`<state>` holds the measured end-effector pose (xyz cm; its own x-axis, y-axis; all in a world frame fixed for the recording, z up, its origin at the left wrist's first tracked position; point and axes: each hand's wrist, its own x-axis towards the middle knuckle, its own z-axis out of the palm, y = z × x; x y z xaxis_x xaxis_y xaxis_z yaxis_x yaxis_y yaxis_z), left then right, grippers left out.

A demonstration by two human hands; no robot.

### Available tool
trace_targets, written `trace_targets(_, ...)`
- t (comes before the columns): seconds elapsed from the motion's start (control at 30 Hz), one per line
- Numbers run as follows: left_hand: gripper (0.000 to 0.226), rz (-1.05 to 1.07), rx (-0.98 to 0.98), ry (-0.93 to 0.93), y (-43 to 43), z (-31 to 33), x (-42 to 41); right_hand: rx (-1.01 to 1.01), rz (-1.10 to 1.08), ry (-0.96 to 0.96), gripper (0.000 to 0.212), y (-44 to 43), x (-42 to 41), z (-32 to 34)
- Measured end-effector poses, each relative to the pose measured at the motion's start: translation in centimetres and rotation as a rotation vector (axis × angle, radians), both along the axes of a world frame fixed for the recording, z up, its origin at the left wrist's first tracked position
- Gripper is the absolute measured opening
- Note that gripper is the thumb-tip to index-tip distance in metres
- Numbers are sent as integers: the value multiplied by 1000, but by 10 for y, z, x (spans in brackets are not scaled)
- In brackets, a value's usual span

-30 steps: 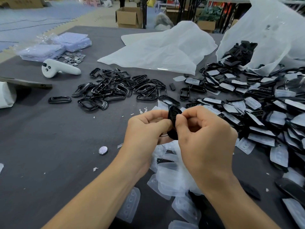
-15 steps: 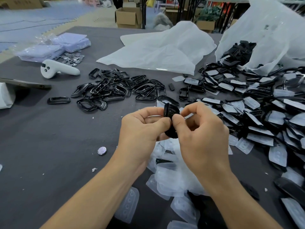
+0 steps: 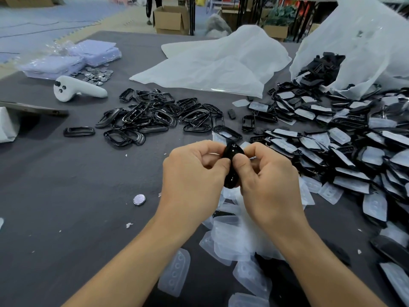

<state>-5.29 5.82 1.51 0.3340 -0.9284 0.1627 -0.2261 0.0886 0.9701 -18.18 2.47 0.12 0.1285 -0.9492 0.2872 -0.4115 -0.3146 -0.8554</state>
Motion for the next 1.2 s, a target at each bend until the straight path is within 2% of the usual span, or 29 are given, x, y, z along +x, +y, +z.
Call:
trace_targets(0.07,32,24,-37,-69,2,2,-1,0,4,-13,19,0,0,1)
trace_targets(0.2,30,126,-86,-194,4,4,-4,147,162,-145,10,-2,-2,6)
trace_targets(0.3,29,112,-46,-170,3,1,-2,119,176,-90,25,-2,-2,4)
trace_targets(0.43,29,-124,92,-27,-5,0,16,64,184,-5,55,-1,-3,1)
trace_targets(0.5,29,-112,60,71,-7,2,21,27,172,21,51,1,-3,2)
trace_targets(0.57,29,0,-18,96,-10,3,24,-37,118,82,37,2,-3,4)
trace_targets(0.67,24,186,-26,165,-14,2,29,-71,85,330,27,3,-6,4)
trace_targets(0.73,14,292,17,188,-17,0,33,-89,136,527,26,5,-4,3)
trace_targets(0.8,15,322,52,218,-19,-2,35,-79,198,663,30,5,-1,1)
trace_targets(0.87,15,303,92,241,-19,-4,35,-48,213,671,29,5,0,3)
trace_targets(0.97,7,247,140,275,-19,-5,34,-20,146,559,22,5,-2,5)
trace_targets(1.03,16,197,147,282,-20,-6,33,23,96,509,26,5,-2,6)
trace_targets(1.13,24,189,154,271,-20,-6,33,51,88,545,45,4,0,6)
trace_targets(1.2,31,206,148,270,-20,-5,34,10,95,597,34,4,3,5)
